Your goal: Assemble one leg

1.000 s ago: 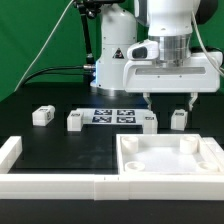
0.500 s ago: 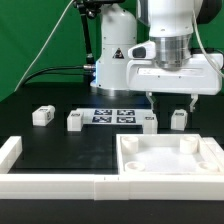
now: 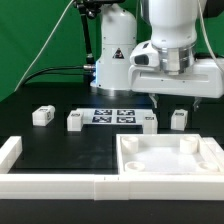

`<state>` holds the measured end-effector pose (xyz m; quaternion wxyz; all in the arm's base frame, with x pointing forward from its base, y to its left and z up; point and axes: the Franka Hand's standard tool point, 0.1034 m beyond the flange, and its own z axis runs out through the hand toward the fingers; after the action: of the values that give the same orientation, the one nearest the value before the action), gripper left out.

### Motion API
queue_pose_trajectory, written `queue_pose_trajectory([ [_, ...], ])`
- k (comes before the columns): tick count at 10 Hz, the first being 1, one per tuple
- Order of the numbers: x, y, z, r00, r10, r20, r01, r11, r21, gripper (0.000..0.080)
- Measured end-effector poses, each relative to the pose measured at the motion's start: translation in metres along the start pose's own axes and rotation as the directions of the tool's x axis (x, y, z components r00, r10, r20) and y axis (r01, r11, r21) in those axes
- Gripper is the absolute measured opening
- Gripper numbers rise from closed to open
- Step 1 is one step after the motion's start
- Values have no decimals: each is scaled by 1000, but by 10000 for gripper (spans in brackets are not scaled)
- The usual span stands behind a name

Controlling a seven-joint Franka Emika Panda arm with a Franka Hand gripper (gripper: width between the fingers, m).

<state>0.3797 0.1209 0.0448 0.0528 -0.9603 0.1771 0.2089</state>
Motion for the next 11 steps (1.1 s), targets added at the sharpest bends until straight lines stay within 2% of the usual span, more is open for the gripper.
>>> queue_pose_trajectory([
  [2,-1,0,2,983,-11,182,13,1000,-11,648],
  [4,-3,1,7,928,-2,373,12,1000,-25,648],
  [5,1,-1,10,923,-1,385,10,1000,-23,648],
  [11,-10,-4,32,919,-9,393,29,999,-43,648],
])
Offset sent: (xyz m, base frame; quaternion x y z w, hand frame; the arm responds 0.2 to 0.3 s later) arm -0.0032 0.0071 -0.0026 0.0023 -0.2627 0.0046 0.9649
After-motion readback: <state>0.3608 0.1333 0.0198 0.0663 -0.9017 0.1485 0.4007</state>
